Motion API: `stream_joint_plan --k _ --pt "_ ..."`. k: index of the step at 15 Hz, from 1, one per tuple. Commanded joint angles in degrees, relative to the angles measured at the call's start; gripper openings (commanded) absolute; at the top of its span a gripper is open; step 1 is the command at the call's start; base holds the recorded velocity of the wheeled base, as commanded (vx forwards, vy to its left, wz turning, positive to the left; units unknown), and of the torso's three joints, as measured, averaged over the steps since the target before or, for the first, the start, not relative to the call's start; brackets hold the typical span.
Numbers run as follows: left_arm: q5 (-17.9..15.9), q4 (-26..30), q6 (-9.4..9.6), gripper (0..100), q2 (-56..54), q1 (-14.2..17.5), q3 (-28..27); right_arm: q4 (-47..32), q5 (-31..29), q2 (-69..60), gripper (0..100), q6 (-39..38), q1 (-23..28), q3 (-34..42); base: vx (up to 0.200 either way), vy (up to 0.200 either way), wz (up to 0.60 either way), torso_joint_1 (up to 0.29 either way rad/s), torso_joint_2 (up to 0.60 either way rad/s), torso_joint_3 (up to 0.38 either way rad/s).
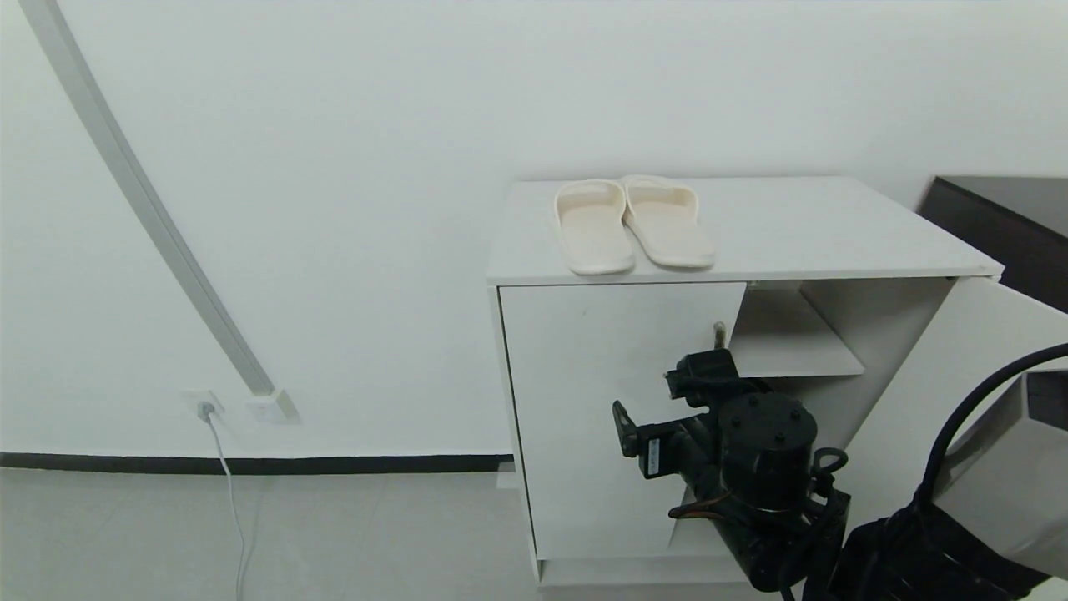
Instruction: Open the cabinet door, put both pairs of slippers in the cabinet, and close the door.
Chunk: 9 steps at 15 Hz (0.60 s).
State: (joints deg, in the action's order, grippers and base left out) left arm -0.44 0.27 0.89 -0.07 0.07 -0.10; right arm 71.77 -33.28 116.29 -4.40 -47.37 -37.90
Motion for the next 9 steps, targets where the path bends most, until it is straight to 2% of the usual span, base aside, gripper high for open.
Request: stream_joint_plan --k 1,9 --pt "0.0 0.0 -0.01 0 0.07 0.01 0.01 0.04 -0.03 0.08 100 0.01 -0.09 0.02 0.0 0.0 0.0 0.183 -0.51 -0.31" --pt "0.0 0.0 -0.01 0 0.07 0.01 0.01 0.04 -0.03 -0.01 100 0.09 -0.09 0.02 0.0 0.0 0.0 0.218 -0.54 -0.317"
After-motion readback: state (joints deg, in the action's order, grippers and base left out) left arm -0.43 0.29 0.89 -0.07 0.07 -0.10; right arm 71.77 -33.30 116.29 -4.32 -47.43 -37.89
